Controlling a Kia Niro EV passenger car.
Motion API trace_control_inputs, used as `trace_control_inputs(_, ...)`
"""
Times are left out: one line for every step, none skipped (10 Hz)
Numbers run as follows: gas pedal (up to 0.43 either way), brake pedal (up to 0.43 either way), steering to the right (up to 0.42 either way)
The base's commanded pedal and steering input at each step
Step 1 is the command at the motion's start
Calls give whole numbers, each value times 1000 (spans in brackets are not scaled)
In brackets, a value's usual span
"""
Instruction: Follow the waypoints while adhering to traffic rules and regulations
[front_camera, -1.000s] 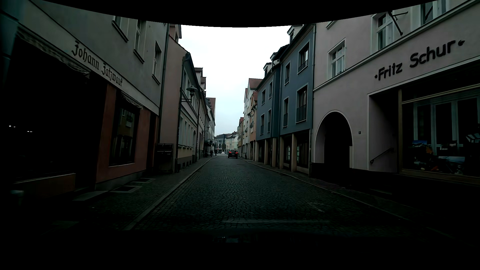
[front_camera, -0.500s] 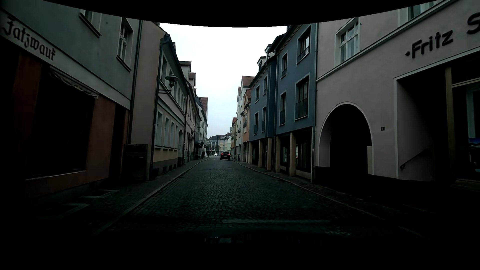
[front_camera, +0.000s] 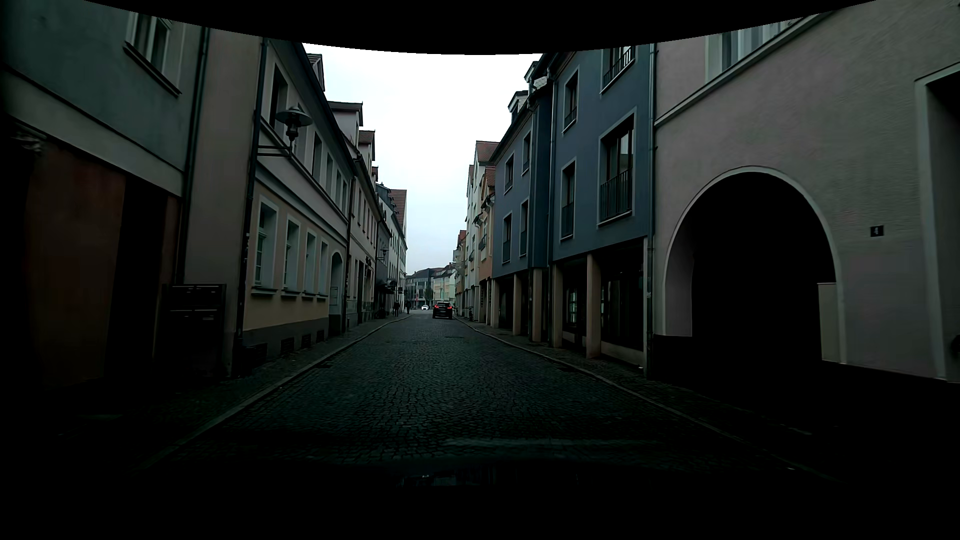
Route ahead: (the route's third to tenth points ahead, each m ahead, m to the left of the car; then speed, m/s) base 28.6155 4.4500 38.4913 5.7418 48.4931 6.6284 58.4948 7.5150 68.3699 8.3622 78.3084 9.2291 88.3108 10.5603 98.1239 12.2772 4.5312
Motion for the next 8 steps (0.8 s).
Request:
trace_control_inputs(118,0,-3)
trace_control_inputs(118,0,-11)
trace_control_inputs(118,0,-25)
trace_control_inputs(118,0,-37)
trace_control_inputs(118,0,-43)
trace_control_inputs(118,0,-44)
trace_control_inputs(118,0,-46)
trace_control_inputs(118,0,-49)
